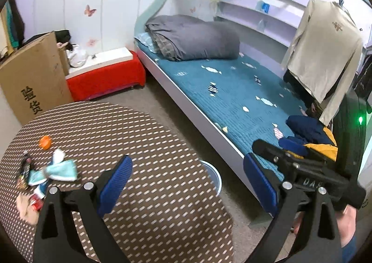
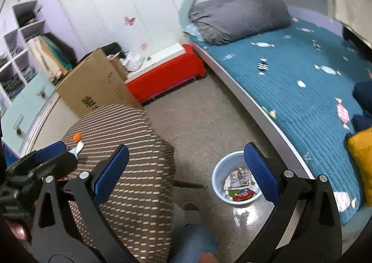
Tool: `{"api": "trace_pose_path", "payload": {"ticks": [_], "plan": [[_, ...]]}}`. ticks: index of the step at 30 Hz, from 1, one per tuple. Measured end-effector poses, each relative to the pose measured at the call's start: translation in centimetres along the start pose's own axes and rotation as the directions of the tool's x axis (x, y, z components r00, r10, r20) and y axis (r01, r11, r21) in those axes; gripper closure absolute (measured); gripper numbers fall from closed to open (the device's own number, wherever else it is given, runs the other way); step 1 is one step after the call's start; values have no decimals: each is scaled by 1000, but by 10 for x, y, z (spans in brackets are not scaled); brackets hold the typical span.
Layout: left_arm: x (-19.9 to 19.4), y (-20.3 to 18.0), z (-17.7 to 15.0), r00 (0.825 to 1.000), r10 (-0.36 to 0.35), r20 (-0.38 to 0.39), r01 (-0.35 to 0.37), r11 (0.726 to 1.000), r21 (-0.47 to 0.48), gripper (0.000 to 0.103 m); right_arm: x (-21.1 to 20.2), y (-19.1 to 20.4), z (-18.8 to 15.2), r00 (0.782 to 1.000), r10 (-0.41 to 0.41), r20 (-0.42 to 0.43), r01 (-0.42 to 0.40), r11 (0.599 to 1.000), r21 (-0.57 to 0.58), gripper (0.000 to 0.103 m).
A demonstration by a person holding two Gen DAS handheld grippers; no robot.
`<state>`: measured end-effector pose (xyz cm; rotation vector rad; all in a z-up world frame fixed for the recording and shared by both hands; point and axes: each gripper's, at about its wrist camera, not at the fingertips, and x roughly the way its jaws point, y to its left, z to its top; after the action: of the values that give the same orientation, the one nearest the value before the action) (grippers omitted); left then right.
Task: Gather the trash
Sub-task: 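Move both tools back over the table toward the remaining trash, then grasp the beige stocking with the left gripper while the right grasps the red wrapper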
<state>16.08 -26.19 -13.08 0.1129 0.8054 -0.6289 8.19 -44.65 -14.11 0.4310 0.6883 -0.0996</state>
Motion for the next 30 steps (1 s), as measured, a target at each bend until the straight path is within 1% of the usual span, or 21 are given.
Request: {"api": "trace_pose_path", "payload": {"ticks": [3,6,9,17,20,25,28,30], "plan": [[-21,19,-11,999,44,27,-44,999,-18,9,-2,29,1,1000,31,-4,-31,998,-63,6],[-39,39,-20,996,73,48,-70,996,-50,9,-2,60,0,998,61,-13,-62,990,-129,6],[-55,60,-30,992,105,65,-100,992,-78,8,-1,85,-3,996,90,-25,-93,981,-169,6],[-88,123,-62,978,193,82,-176,967,-182,8,13,153,-17,986,142,-83,-160,951,-265,6],[-93,151,-76,972,227,65,-208,952,-226,8,20,176,-25,980,161,-115,-189,936,-297,6],[-91,202,-105,958,286,10,-271,918,-291,8,41,210,-41,965,191,-181,-242,914,-326,6],[-84,228,-118,954,300,-22,-290,901,-324,8,54,228,-53,952,203,-229,-274,897,-346,6],[-73,244,-122,958,282,-56,-284,897,-339,8,63,239,-59,942,213,-257,-297,887,-354,6]]}}
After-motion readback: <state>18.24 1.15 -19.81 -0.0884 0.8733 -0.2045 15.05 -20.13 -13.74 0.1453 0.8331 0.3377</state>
